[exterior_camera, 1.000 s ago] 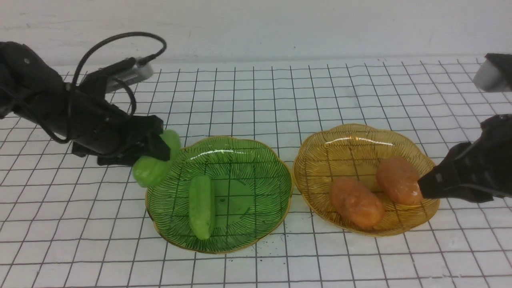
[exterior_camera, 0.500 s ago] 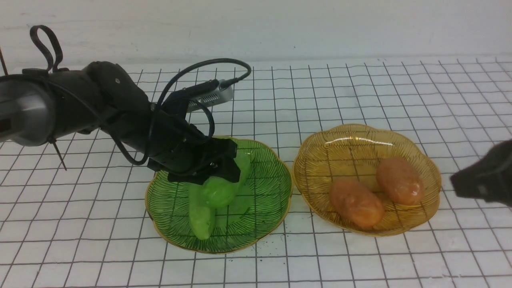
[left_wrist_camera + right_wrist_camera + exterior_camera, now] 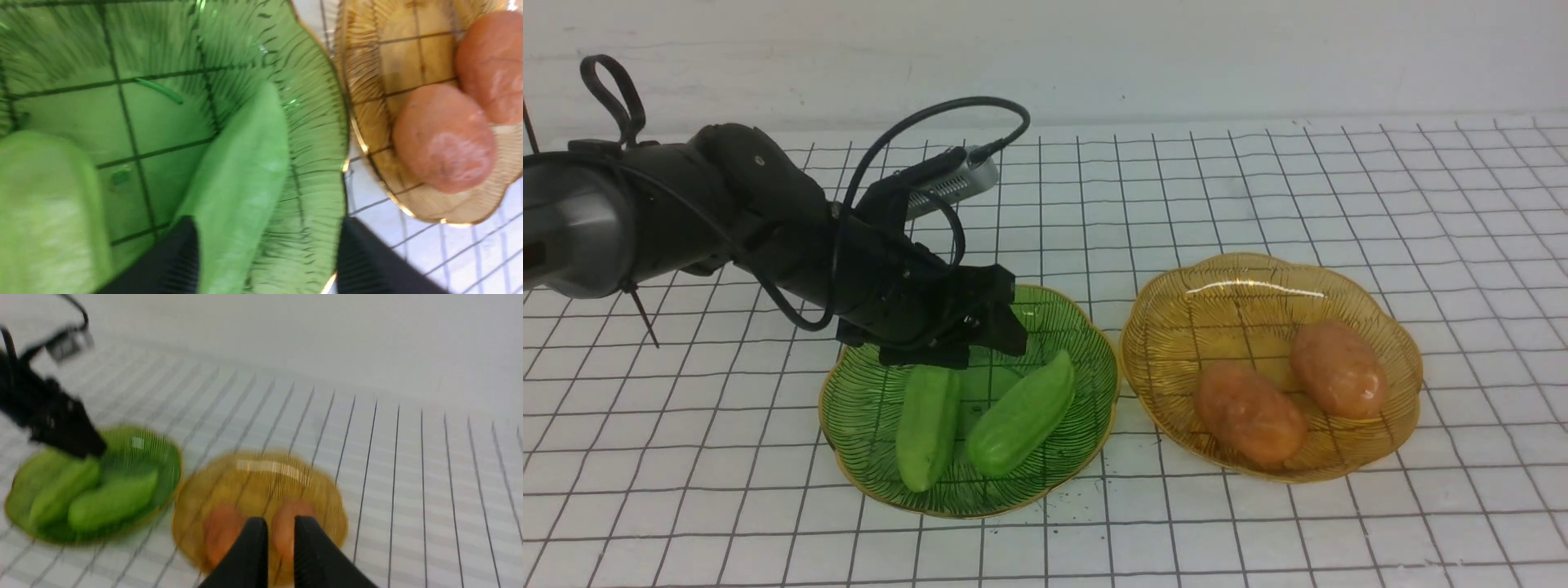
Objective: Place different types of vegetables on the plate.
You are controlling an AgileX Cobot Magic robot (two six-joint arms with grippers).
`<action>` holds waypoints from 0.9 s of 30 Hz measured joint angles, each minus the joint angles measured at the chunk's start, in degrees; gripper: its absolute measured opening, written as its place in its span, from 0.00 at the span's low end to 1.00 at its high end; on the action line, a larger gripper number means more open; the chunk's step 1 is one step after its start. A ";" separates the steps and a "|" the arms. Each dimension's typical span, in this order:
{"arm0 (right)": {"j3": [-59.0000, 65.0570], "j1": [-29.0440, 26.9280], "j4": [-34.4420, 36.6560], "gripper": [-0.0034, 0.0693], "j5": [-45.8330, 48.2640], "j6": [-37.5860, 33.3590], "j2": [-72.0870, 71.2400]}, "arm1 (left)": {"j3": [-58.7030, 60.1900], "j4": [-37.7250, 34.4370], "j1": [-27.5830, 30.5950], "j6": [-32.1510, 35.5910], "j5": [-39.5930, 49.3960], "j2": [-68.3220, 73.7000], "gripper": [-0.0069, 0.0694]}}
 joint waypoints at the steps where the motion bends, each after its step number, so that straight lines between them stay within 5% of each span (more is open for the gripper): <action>1: 3.25 0.00 0.00 0.17 -4.30 -0.14 -1.82 | 0.00 -0.11 0.00 0.00 0.00 0.00 0.45; 7: 22.05 0.00 2.07 0.17 -31.66 -0.19 -4.20 | 0.00 -0.59 0.00 4.39 0.00 0.00 0.10; 27: 24.30 0.00 3.24 0.17 -37.75 -0.22 -4.23 | 0.00 -4.79 0.00 7.72 1.85 -0.50 0.08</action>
